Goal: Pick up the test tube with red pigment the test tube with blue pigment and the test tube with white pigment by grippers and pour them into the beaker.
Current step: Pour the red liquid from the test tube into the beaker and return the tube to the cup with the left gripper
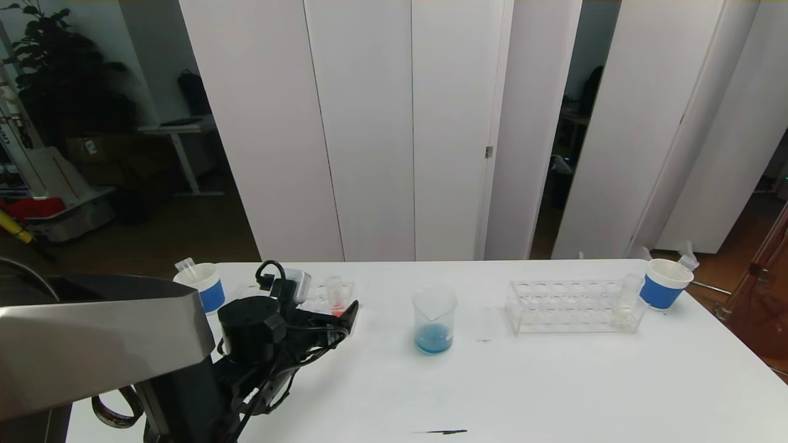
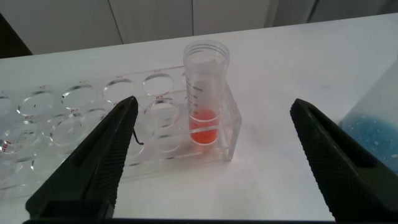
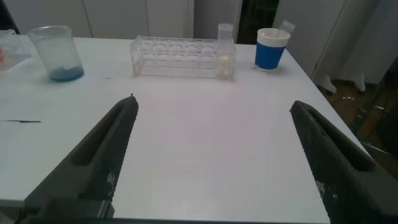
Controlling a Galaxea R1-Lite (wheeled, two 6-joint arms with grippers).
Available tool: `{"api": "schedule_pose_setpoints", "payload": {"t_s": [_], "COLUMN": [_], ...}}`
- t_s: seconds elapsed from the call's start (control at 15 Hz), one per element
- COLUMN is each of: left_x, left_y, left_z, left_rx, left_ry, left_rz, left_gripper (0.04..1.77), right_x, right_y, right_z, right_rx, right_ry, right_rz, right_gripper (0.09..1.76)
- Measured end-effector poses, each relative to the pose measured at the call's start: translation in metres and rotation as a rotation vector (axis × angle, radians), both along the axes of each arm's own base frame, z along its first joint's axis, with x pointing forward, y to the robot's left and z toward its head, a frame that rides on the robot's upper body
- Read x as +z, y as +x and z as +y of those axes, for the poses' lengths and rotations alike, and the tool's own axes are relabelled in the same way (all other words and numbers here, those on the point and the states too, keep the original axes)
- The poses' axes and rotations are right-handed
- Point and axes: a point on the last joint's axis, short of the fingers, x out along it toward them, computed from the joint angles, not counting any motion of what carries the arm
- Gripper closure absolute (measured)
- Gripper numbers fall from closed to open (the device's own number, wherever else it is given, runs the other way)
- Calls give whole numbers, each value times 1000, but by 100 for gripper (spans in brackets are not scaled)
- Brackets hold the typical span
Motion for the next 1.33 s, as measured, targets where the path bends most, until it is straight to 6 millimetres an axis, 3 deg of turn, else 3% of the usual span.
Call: {"api": "schedule_pose_setpoints", "payload": {"t_s": [0.8,1.33], "left_x": [-9,-16], "left_y": [38,44], "left_z": [-10,-9], "left_rx": [49,66], "left_ry": [-13,-12], "left_rz": [-74,-68], "left_gripper": [6,6], "right_x": [0,0], "right_y": [0,0], "right_z": [0,0], "right_rx": [0,-1], "right_ry": [0,0], "right_rz": [0,0], "right_gripper": [10,10]}}
